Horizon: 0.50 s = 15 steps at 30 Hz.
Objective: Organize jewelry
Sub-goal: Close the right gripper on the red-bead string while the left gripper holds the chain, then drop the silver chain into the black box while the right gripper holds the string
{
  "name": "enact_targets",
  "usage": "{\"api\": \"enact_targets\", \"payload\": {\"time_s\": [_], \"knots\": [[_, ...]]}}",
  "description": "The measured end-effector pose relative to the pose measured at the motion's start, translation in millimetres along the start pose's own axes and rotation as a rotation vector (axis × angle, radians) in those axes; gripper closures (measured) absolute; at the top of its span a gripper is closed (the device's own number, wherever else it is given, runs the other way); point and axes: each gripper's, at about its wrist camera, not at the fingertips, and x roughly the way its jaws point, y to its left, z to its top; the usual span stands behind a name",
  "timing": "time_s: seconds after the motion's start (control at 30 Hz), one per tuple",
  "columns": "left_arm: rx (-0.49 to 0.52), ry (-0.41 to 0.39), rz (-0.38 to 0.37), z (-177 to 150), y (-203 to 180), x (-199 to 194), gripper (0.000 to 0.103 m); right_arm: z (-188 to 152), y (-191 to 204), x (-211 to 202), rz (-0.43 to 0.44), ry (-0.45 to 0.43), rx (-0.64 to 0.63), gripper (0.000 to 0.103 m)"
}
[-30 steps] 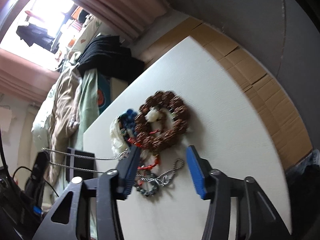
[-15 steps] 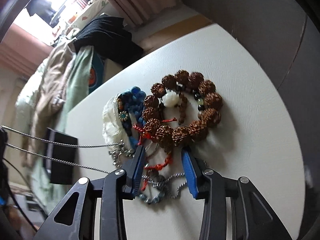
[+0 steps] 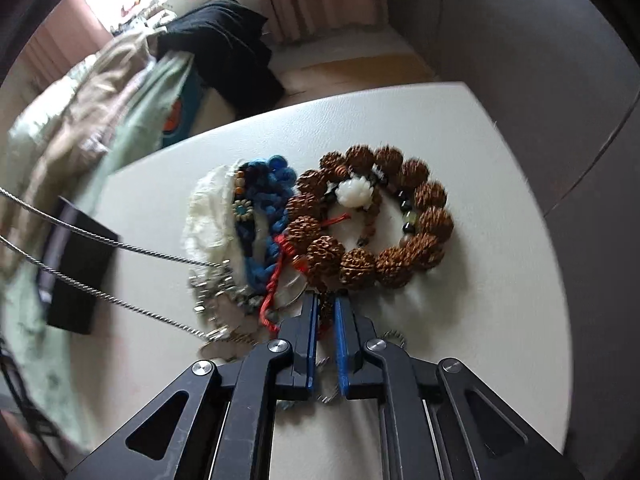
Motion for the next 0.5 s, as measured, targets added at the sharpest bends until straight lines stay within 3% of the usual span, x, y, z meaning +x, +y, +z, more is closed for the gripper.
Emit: {"api": "enact_targets", "payload": {"time_s": [0.17,0.5], "knots": [[0.048,-0.05,-0.017,15.3,-25.8,-14.1,0.101,3.9,-6.6,-32.1,0.15,-0.07,0.034,0.093],[0.161,-0.129,0.006,52.7,-72.5,-45.1,0.101,10.0,-19.2,-68.4,0.268,-0.169,0.08,0.093]]}}
